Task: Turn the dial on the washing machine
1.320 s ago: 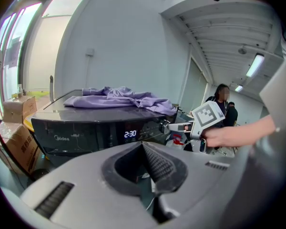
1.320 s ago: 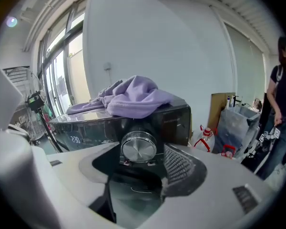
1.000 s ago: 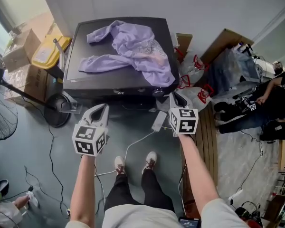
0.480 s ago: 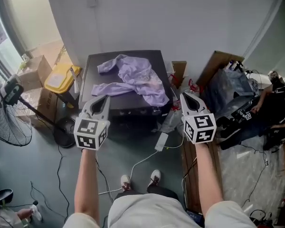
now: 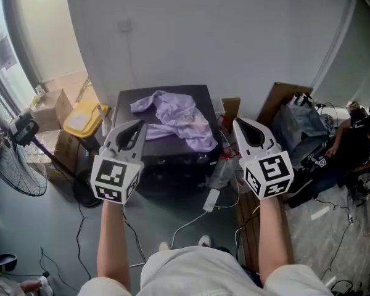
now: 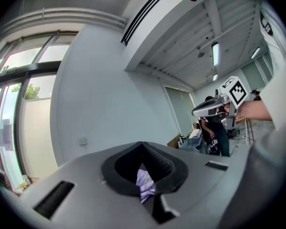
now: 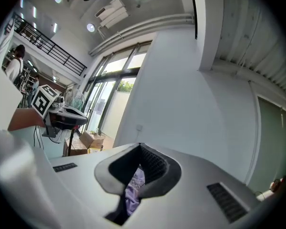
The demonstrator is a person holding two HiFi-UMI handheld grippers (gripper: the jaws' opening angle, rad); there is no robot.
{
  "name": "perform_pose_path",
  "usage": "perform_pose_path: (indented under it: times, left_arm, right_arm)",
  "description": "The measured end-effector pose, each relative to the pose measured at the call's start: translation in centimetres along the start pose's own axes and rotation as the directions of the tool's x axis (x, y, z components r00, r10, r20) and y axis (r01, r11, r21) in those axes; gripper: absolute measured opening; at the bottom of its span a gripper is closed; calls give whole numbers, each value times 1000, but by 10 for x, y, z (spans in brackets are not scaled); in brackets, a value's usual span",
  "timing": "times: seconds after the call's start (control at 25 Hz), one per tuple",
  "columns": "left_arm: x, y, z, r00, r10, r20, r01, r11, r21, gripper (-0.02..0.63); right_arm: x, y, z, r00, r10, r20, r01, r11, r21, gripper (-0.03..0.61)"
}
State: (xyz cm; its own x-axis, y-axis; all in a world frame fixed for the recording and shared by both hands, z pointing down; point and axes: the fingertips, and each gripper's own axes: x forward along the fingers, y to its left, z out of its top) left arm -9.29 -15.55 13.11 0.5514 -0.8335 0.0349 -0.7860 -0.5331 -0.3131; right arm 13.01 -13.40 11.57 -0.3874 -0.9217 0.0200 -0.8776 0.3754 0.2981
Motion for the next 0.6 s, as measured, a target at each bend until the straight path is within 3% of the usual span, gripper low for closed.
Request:
perform_pose_path:
  times: [0.24,0.6]
  left_arm:
    - [-8,-15,20,999,-28,44,27,999,29,14]
    - [-12,-28,14,997,-64,38,63,998,23,14]
  right_arm:
    - [-8,19,11,1000,21,16,-20,999,-46,14]
    - [-10,21,6,1000,8,13,-8,999,-40,14]
